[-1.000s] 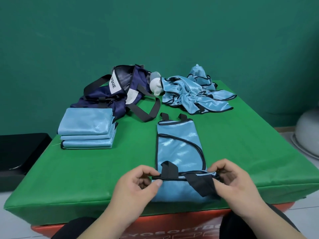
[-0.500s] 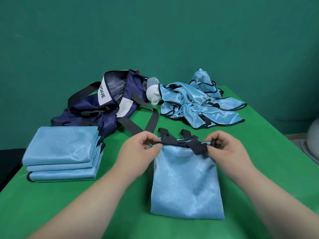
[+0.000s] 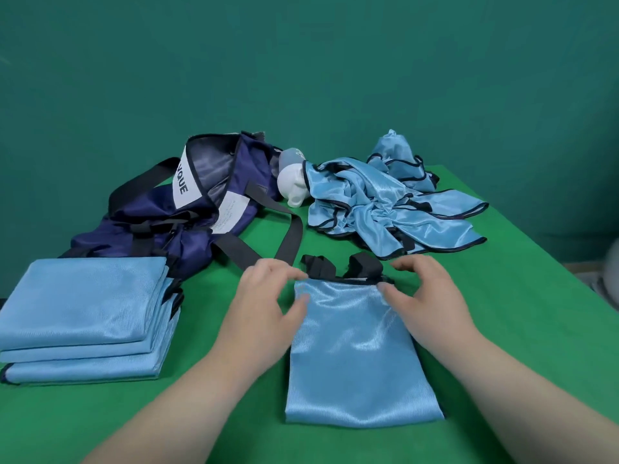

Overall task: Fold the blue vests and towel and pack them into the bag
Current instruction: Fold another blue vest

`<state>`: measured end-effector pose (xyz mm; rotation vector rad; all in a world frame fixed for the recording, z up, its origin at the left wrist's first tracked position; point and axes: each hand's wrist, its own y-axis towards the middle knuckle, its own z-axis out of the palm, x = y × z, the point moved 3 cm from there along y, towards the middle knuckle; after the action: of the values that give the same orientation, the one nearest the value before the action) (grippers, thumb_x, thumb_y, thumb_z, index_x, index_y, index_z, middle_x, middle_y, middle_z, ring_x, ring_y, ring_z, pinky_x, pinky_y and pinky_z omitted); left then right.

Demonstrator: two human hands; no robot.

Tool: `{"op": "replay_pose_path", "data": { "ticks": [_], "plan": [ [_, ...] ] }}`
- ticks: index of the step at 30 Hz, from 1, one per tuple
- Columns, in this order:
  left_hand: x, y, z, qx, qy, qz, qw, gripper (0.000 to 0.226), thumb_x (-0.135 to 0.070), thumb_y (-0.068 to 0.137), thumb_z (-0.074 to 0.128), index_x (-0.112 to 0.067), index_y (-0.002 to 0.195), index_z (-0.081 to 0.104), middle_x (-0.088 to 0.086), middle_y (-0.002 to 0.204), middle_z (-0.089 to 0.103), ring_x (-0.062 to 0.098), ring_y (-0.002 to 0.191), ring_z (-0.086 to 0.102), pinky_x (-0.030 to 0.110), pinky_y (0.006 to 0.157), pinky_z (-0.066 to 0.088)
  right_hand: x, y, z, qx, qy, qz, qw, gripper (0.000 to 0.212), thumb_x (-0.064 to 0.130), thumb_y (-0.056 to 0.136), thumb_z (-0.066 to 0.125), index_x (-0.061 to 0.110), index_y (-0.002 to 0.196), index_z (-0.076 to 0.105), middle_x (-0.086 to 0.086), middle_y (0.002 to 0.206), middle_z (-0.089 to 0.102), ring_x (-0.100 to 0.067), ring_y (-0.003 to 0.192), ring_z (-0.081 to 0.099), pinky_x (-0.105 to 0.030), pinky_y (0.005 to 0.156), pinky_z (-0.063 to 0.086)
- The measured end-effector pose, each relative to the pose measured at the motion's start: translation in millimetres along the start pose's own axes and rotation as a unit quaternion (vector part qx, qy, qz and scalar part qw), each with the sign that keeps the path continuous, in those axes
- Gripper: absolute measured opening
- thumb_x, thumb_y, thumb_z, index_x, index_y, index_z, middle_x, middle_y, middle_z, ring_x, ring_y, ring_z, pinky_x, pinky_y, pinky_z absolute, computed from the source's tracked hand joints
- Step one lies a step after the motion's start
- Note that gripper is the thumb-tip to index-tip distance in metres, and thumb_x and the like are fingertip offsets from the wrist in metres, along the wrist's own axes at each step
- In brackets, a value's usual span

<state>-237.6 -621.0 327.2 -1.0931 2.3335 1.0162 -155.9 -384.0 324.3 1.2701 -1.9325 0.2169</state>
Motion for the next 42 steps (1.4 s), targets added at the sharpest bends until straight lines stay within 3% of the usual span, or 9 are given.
{"op": "replay_pose_path", "data": {
  "ticks": [4, 6, 9, 12, 15, 27, 34, 38, 42],
  "plan": [
    [-6, -14, 15, 0.088, 0.089, 0.171, 0.977, 0.027, -0.047, 0.086, 0.058, -0.03, 0.106, 0.067, -0.016, 0.11, 0.056, 0.008, 0.11, 0.053, 0.032, 0.096, 0.046, 9, -25, 2, 0.001, -0.051, -0.124, 0.991, 0.015, 0.039, 0.084, 0.066, 0.029, 0.081, 0.055, 0.017, 0.084, 0.054, -0.008, 0.086, 0.049, -0.03, 0.077, 0.038],
    [0, -13, 27, 0.147, 0.158, 0.199, 0.956, 0.045, -0.06, 0.085, 0.053, -0.031, 0.118, 0.064, -0.012, 0.127, 0.056, 0.013, 0.125, 0.05, 0.039, 0.106, 0.044, 9, -28, 13, 0.088, -0.112, -0.178, 0.974, 0.029, 0.053, 0.083, 0.054, 0.029, 0.096, 0.064, 0.018, 0.098, 0.058, -0.008, 0.101, 0.052, -0.032, 0.092, 0.04],
    [7, -3, 36, 0.232, 0.229, 0.173, 0.93, 0.074, -0.079, 0.084, 0.036, -0.032, 0.139, 0.05, -0.006, 0.154, 0.04, 0.017, 0.147, 0.029, 0.05, 0.12, 0.024, 4, -20, 22, 0.194, -0.194, -0.188, 0.943, 0.071, 0.069, 0.081, 0.039, 0.029, 0.138, 0.054, 0.013, 0.145, 0.045, -0.011, 0.141, 0.029, -0.036, 0.12, 0.019],
    [13, 4, 38, 0.282, 0.244, 0.136, 0.918, 0.09, -0.09, 0.079, 0.02, -0.038, 0.152, 0.031, -0.013, 0.164, 0.012, 0.015, 0.153, -0.007, 0.051, 0.123, -0.002, 2, -14, 25, 0.244, -0.231, -0.193, 0.922, 0.085, 0.075, 0.079, 0.027, 0.035, 0.153, 0.031, 0.013, 0.164, 0.014, -0.014, 0.153, -0.003, -0.041, 0.125, 0.005],
    [19, 5, 40, 0.303, 0.231, 0.115, 0.917, 0.092, -0.088, 0.077, 0.028, -0.041, 0.155, 0.018, -0.018, 0.164, 0.002, 0.016, 0.151, -0.016, 0.047, 0.123, -0.009, -3, -13, 29, 0.271, -0.25, -0.173, 0.913, 0.086, 0.077, 0.079, 0.019, 0.042, 0.157, 0.014, 0.015, 0.166, -0.008, -0.022, 0.153, -0.017, -0.042, 0.124, -0.005],
    [16, -3, 35, 0.298, 0.209, 0.127, 0.923, 0.096, -0.087, 0.073, 0.047, -0.04, 0.153, 0.024, -0.015, 0.158, 0.01, 0.012, 0.145, 0.006, 0.038, 0.12, 0.005, -3, -22, 30, 0.282, -0.251, -0.177, 0.909, 0.076, 0.07, 0.089, 0.039, 0.043, 0.156, 0.014, 0.014, 0.166, -0.002, -0.02, 0.153, -0.007, -0.038, 0.123, 0.0],
    [0, -66, 7, 0.303, 0.192, 0.085, 0.929, 0.099, -0.088, 0.069, 0.048, -0.045, 0.153, 0.018, -0.025, 0.156, -0.001, 0.006, 0.145, -0.011, 0.028, 0.117, -0.008, 9, -78, 19, 0.314, -0.237, -0.196, 0.898, 0.08, 0.074, 0.086, 0.034, 0.046, 0.156, 0.006, 0.022, 0.163, -0.014, -0.01, 0.15, -0.021, -0.034, 0.123, -0.008],
    [0, -75, 2, 0.306, 0.196, 0.086, 0.928, 0.097, -0.091, 0.071, 0.042, -0.045, 0.153, 0.018, -0.032, 0.157, -0.008, 0.002, 0.145, -0.028, 0.036, 0.12, -0.015, 11, -82, 21, 0.323, -0.228, -0.199, 0.897, 0.081, 0.075, 0.085, 0.032, 0.047, 0.156, 0.005, 0.024, 0.16, -0.026, -0.007, 0.145, -0.034, -0.032, 0.12, -0.014],
    [0, -76, -3, 0.271, 0.137, 0.088, 0.949, 0.087, -0.09, 0.078, 0.027, -0.043, 0.15, 0.032, -0.031, 0.16, 0.001, 0.0, 0.146, -0.027, 0.04, 0.122, -0.011, 3, -79, 18, 0.294, -0.097, -0.187, 0.932, 0.066, 0.072, 0.084, 0.034, 0.053, 0.147, 0.032, 0.03, 0.161, -0.011, 0.0, 0.145, -0.031, -0.03, 0.12, -0.008]
  ]
}}
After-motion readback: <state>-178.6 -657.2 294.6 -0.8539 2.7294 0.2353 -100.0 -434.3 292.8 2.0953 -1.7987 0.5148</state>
